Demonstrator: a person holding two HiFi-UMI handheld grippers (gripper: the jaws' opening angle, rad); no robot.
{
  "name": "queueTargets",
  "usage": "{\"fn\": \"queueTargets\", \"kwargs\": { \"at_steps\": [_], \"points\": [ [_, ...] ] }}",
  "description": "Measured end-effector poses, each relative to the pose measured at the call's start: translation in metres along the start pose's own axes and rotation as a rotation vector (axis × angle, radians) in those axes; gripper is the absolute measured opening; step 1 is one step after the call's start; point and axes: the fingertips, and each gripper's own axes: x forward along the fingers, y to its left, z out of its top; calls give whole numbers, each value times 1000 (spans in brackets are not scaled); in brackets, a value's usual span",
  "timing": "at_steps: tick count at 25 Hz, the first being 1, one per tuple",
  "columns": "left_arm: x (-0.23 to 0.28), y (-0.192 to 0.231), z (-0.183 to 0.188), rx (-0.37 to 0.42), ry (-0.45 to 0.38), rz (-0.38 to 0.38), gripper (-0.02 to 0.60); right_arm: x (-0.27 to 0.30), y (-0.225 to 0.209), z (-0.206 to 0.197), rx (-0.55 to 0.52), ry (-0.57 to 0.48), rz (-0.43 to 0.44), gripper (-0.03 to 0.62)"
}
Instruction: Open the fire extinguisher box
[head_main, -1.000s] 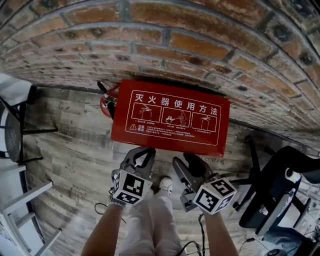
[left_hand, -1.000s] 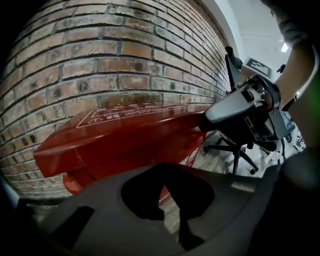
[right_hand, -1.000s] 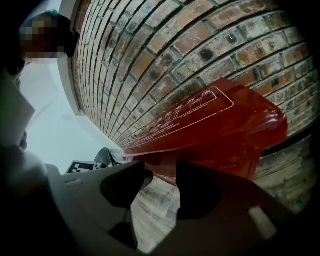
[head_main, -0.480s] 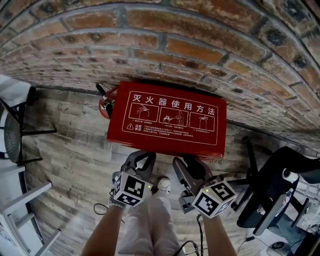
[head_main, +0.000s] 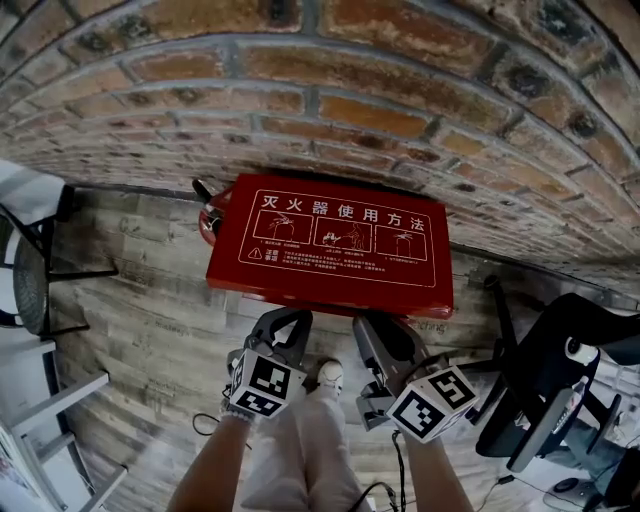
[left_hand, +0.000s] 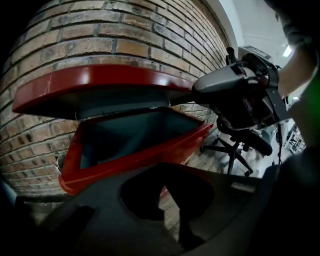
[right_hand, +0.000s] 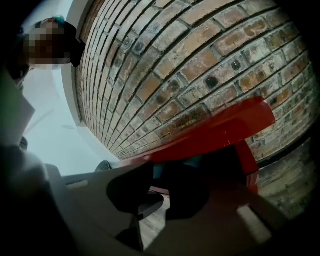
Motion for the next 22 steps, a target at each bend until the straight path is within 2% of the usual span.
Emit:
{"fn": "queueTargets", "kwargs": {
  "at_steps": [4,12,22],
  "points": [
    [0,0,-1,-6,6,-5,0,-1,5,15,61,-46,26,58],
    [0,0,-1,-20,9,-4,0,0,16,45,88,-85,51,57],
    [-5,3,0,-33,12,11,0,6,27,81,44,-116,25,49]
  ]
}}
